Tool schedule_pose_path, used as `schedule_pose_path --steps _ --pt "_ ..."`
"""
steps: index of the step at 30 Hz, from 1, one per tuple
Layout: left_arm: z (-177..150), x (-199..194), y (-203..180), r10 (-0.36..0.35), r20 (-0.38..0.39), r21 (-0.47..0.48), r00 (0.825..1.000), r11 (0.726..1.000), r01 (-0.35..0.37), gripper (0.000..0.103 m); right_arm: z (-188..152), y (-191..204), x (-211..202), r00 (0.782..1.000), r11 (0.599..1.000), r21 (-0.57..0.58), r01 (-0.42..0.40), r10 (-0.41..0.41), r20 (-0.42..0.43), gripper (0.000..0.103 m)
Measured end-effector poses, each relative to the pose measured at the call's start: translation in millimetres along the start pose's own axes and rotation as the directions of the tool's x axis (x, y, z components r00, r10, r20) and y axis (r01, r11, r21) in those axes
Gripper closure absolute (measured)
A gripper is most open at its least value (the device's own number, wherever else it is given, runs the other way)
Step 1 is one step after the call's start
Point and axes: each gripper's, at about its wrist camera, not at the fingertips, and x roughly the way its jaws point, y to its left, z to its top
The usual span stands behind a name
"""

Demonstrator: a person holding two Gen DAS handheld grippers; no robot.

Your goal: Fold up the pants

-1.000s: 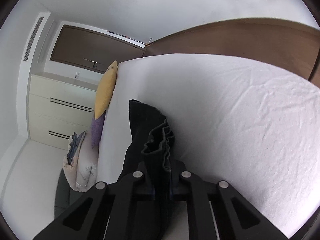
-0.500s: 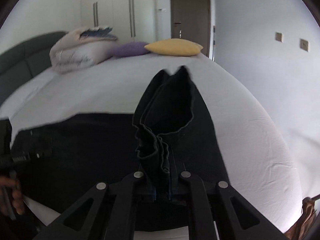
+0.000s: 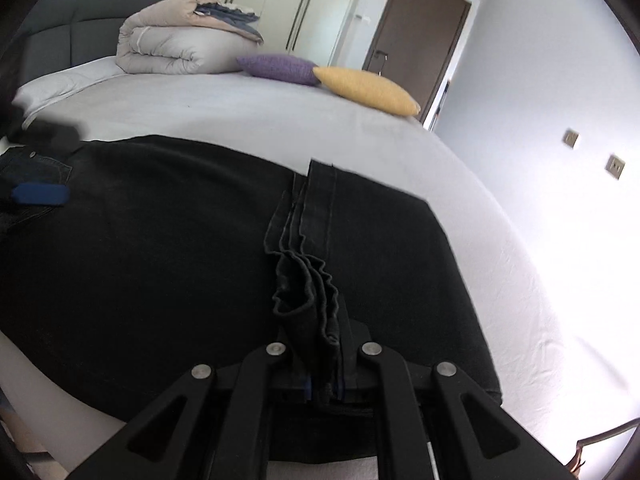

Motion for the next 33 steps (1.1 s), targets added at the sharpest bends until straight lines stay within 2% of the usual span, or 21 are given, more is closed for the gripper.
schedule_pose_path --steps 3,8,10,11,12,13,16,18,25,33 --pt "11.4 32.7 -18.6 -0.103 -0.060 -0.043 0.993 0.994 0.100 0.009 6.5 7.7 -14.8 0.998 0.999 -0.043 0.017 -0.015 0.057 0.094" --pt "20.5 71.0 -39.4 -0.120 -0.147 -0.031 0.982 0.993 0.117 0.009 13.3 22.2 -31.7 0.993 0.994 -0.104 0.021 -0.009 0.114 0.094" --pt "20.1 77.7 -41.2 -0.127 -0.169 -0.028 0.977 0.992 0.124 0.015 14.1 27.6 -35.3 0.993 0.993 -0.116 0.009 0.005 0.120 0.094" --pt "20.5 78.8 -41.3 -0.133 -0.179 -0.020 0.975 0.991 0.131 0.032 14.2 29.4 -36.5 0.993 0.993 -0.118 0.005 0.010 0.121 0.094" --pt "19.6 79.0 -40.2 -0.134 -0.198 -0.013 0.971 0.991 0.134 0.058 14.5 31.7 -37.4 0.993 0.992 -0.123 0.000 0.015 0.121 0.093" --pt "18.7 78.2 -37.8 -0.125 -0.213 -0.007 0.969 0.992 0.126 0.072 14.6 34.6 -38.4 0.992 0.991 -0.133 -0.003 0.019 0.122 0.093" --pt "18.8 66.1 -26.5 -0.096 -0.213 0.009 0.972 0.995 0.101 0.086 16.5 45.0 -41.9 0.991 0.987 -0.162 -0.018 0.039 0.127 0.093" --pt "18.4 53.9 -22.5 -0.087 -0.206 0.025 0.975 0.995 0.094 0.088 19.0 53.6 -45.3 0.989 0.982 -0.184 -0.032 0.057 0.133 0.093" --pt "39.5 3.0 6.3 0.020 -0.177 0.110 0.984 0.994 0.000 0.090 29.3 100.3 -55.7 0.976 0.946 -0.305 -0.105 0.157 0.150 0.094" --pt "56.8 -35.1 49.5 0.118 -0.142 0.116 0.983 0.988 -0.102 0.090 42.9 142.4 -45.4 0.959 0.904 -0.376 -0.205 0.262 0.106 0.094"
